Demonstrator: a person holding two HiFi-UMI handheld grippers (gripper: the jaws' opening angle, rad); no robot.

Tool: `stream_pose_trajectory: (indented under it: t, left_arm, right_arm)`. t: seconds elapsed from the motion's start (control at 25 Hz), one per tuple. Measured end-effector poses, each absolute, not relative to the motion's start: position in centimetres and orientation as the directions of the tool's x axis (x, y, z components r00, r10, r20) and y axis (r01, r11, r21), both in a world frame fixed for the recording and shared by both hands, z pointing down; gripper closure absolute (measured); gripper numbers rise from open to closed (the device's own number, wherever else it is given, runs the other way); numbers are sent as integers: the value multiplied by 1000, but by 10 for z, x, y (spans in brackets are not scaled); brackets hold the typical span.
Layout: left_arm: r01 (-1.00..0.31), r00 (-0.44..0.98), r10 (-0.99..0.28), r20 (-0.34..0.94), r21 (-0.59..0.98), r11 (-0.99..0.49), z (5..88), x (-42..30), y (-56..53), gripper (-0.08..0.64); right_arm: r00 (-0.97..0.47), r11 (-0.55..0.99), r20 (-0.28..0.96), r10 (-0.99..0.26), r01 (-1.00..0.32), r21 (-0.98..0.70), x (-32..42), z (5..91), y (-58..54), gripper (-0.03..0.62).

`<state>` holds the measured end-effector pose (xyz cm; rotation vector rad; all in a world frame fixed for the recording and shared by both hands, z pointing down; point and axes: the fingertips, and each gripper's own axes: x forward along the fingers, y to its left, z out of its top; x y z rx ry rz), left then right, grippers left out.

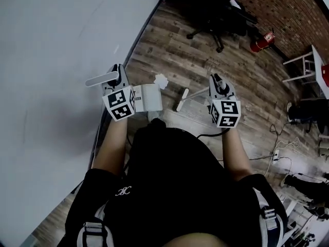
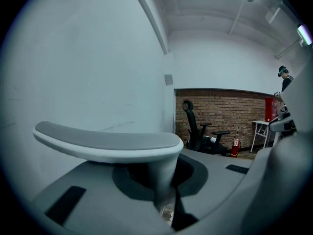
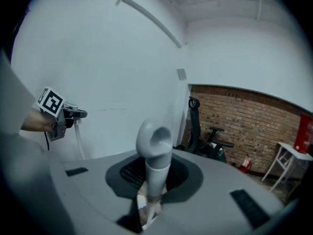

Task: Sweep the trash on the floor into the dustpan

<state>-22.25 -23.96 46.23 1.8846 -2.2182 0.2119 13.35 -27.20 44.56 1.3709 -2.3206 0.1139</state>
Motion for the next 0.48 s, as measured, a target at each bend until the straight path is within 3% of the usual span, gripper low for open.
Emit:
stream_pose_trajectory:
  t: [0.24,0.48]
  left_arm:
    - [-990,-124,-952,280,32,138,488,-229,-282,523]
    - [-976,-194,-936,293,41,215,508,-258,-309,523]
  right_arm:
    - [-436,555,464,-771,-818,154,101,458,-311,526]
    - [-461,599,486,-742,-781,174,73,462,-355,526]
